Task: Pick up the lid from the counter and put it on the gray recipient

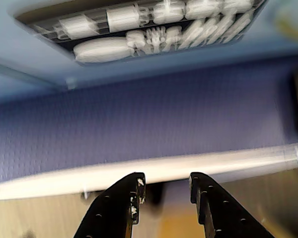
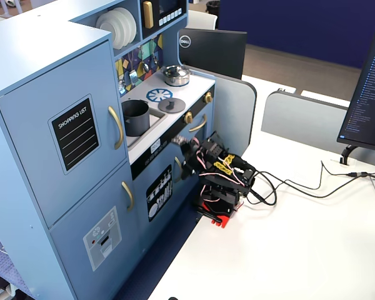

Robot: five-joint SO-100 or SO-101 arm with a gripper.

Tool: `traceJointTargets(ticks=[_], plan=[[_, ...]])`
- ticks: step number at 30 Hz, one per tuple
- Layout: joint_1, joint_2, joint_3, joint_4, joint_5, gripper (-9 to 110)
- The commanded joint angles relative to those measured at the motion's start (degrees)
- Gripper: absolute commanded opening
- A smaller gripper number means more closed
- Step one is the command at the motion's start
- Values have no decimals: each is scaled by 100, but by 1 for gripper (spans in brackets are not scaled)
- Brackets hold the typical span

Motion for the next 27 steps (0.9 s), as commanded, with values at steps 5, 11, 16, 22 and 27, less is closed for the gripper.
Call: traceJointTargets(ticks=[5, 11, 16, 22, 27], plan=[[1433, -659, -2206, -1213, -1028, 0], [2733, -606, -1740, -3894, -1784, 0], [3454, -1072, -1160, -5880, -1195, 4], [3586, -1617, -703, -7444, -431, 24], [3542, -2259, -765, -8121, -290, 31]])
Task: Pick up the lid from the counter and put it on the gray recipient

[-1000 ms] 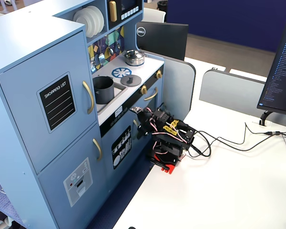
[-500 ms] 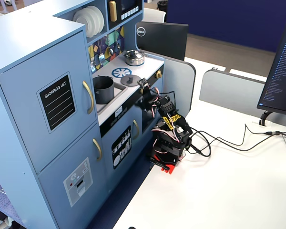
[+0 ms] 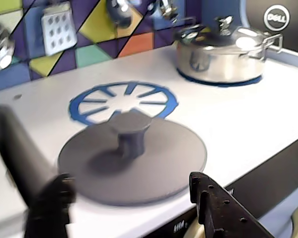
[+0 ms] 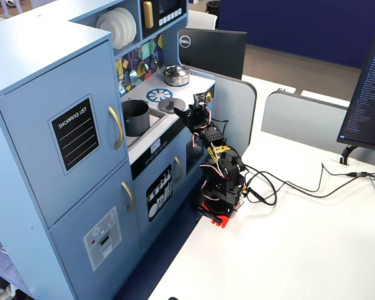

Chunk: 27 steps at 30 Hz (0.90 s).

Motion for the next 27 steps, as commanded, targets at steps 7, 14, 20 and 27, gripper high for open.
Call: traceJointTargets(ticks=[7, 14, 20, 27], plan=[[0, -1608, -756, -1160, 167, 32], [-9, -2540, -1248, -1573, 132, 30], [-53, -3138, -1608, -1688, 229, 30], [-70, -3841, -2127, -1872, 272, 28]])
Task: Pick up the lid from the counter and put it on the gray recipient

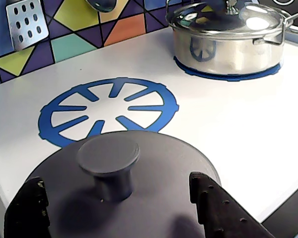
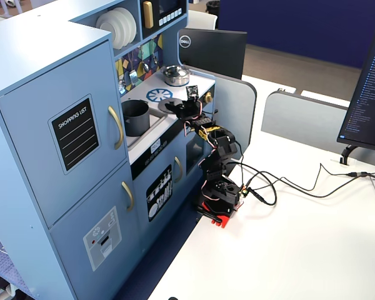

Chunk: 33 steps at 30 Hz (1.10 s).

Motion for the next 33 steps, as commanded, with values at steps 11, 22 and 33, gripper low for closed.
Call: traceJointTargets(ticks=[11, 22, 33], plan=[[-149, -791, -896, -378, 79, 27], [-316, -1283, -1134, -360, -281, 0], [-404, -1204, -1652, -431, -325, 0]])
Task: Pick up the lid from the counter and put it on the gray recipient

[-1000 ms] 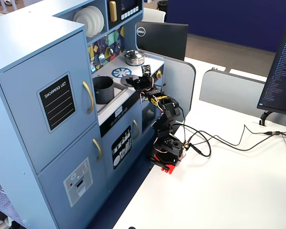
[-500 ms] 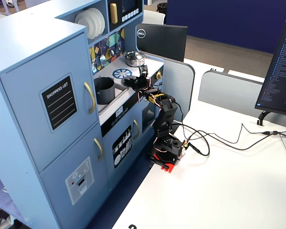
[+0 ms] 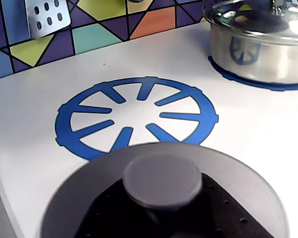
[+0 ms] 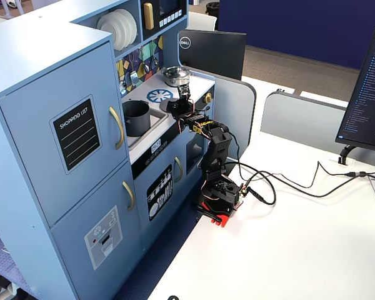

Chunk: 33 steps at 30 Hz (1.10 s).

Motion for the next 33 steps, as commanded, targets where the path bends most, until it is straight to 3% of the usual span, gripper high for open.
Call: traceJointTargets(ticks=[1, 9, 18, 33], plan=[[-70, 167, -738, -35, -97, 0], [-246, 976, -1529, 967, -18, 0], [-1397, 2057, -1881, 2232, 387, 0], [-2918, 2109, -1441, 2136, 141, 0]])
